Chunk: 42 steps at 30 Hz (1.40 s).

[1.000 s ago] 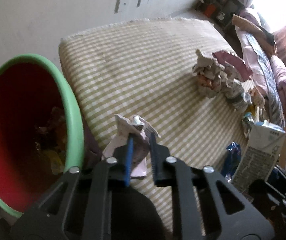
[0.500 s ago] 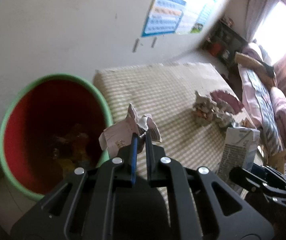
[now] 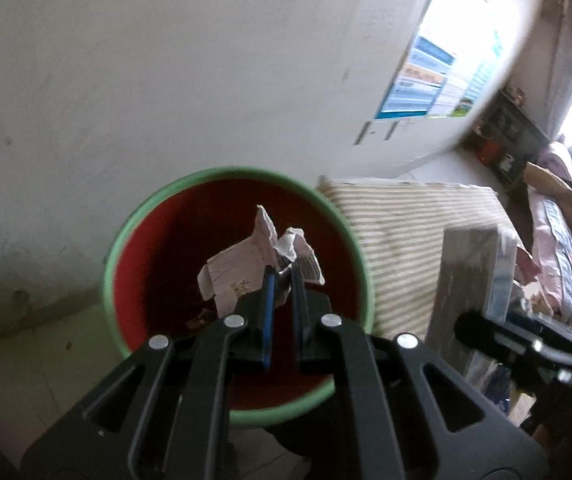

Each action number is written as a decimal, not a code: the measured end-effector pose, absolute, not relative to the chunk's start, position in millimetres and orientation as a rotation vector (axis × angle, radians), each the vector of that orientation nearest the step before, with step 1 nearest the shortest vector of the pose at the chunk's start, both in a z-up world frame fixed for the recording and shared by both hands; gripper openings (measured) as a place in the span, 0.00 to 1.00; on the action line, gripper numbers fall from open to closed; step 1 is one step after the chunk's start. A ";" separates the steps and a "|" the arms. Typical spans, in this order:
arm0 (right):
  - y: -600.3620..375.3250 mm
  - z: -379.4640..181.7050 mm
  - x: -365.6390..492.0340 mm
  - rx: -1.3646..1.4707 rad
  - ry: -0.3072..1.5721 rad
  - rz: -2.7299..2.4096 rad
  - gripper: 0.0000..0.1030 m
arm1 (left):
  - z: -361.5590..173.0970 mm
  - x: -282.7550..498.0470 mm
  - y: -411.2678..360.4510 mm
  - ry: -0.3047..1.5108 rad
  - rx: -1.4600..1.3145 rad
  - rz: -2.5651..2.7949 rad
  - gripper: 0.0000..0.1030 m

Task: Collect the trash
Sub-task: 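Open the right gripper over the green bin to drop the milk carton while the left drops the pink paper, then grasp the white-blue wrapper with the right gripper while the left grasps the blue Oreo wrapper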

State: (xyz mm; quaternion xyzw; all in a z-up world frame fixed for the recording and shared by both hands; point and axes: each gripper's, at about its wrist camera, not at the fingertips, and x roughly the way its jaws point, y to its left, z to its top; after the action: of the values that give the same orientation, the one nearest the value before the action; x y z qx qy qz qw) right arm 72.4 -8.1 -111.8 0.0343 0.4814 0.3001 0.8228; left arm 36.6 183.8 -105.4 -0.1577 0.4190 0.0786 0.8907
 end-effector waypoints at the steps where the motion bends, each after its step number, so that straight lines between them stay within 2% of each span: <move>1: 4.3 -110.5 77.7 0.064 1.019 0.657 0.53 | -106.6 35.6 187.4 0.871 -0.330 0.170 0.07; 6: 36.7 -107.3 94.3 0.056 1.002 0.707 0.55 | -112.1 34.7 206.7 0.882 -0.368 0.205 0.09; 8: 45.3 -107.3 101.2 0.057 1.004 0.715 0.55 | -113.0 34.8 212.5 0.877 -0.396 0.238 0.34; 9: 46.6 -106.8 103.1 0.063 1.005 0.717 0.55 | -113.1 33.7 214.1 0.871 -0.409 0.241 0.35; 21: -3.5 -113.5 84.3 0.141 1.026 0.637 0.55 | -108.2 37.2 179.9 0.888 -0.353 0.153 0.35; 28: -106.6 -138.1 53.7 0.196 1.092 0.418 0.55 | -105.9 44.6 118.5 0.921 -0.308 0.016 0.35; 32: -177.8 -139.1 45.2 0.115 1.061 0.204 0.55 | -107.8 45.1 62.3 0.958 -0.245 -0.112 0.35; 33: -191.3 -140.0 46.9 0.086 1.061 0.158 0.61 | -108.9 44.3 45.4 0.972 -0.228 -0.151 0.35; 35: -223.7 -145.8 55.7 0.050 1.085 0.067 0.62 | -112.8 43.2 24.2 0.998 -0.217 -0.200 0.35; 42: -266.6 -182.7 74.2 0.042 1.192 -0.011 0.62 | -111.2 31.4 -29.9 1.027 -0.113 -0.279 0.35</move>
State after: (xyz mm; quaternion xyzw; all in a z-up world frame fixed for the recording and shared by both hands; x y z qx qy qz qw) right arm 74.2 -266.6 -182.7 0.0200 0.5613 -0.0051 0.8274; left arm 31.4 -29.9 -111.2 -0.0536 0.4895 -0.1327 0.8602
